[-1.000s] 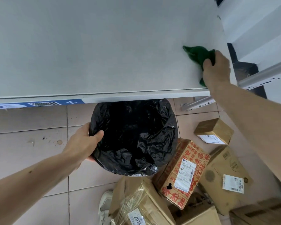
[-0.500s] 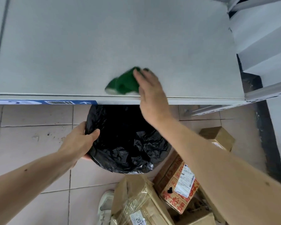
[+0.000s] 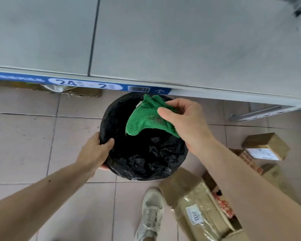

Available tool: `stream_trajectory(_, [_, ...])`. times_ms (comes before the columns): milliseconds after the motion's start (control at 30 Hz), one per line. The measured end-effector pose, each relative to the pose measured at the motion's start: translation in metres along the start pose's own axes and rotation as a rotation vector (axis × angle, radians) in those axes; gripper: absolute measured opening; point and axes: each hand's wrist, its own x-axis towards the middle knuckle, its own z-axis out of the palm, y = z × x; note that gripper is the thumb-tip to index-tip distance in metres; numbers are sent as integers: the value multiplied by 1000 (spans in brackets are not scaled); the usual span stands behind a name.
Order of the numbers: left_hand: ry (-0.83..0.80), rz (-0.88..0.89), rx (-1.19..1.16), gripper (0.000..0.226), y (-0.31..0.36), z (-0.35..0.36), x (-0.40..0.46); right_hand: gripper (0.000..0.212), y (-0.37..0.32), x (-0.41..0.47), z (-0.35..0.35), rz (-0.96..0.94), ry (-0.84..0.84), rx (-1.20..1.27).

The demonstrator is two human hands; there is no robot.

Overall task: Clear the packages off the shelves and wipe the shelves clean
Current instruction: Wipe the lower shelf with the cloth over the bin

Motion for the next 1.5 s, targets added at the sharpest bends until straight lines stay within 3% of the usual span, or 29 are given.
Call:
stream_trajectory(100, [-8, 12, -7, 14, -20, -26, 1, 11, 6, -2, 32, 47, -103, -107])
stream_trajectory(200, [-24, 56, 8, 19, -35, -46, 11, 10, 12, 4, 60, 49, -95, -161])
stream_trajectory(300, [-48, 113, 24, 18, -42, -53, 22, 5, 20, 9, 77, -3, -96, -341])
stream_trajectory(367, [-65, 156, 43, 17, -47, -55, 29, 9, 25, 12, 82, -41, -129, -352])
stream_trajectory(467, [-117, 176, 49, 24, -53, -57, 34, 16, 31, 13, 81, -135, -184, -596])
stream_trajectory(633, [-236, 167, 41, 40, -54, -66, 38, 14, 16, 16, 70, -200, -173, -641])
stream_trajectory(700, [-253, 184, 124, 45, -52, -68, 39, 15, 7, 14, 66, -224, -113, -532])
stream_trajectory(800, [-191, 199, 253, 66, -44, -71, 44, 22, 2, 8, 62, -247, -99, -474])
stream_trajectory(900, [-2, 340, 425, 82, -32, -75, 53, 20, -1, -4, 62, -249, -89, -427])
stream_trajectory(1033, [83, 662, 499, 65, -8, -74, 40, 14, -8, -29, 64, -262, -57, -416])
stream_trajectory(1100, [-56, 790, 421, 48, 7, -67, 31, 17, -10, -39, 66, -265, -22, -385])
stream_trajectory(1200, [-337, 843, 204, 21, 20, -58, 11, 16, -11, -52, 64, -255, 33, -258])
stream_trajectory(1400, [-363, 965, 14, 5, 38, -49, -6, 30, -2, -72, 56, -239, 121, 17])
stream_trajectory(1500, [-343, 1056, 54, 15, 46, -49, -16, 38, 3, -83, 55, -230, 123, 74])
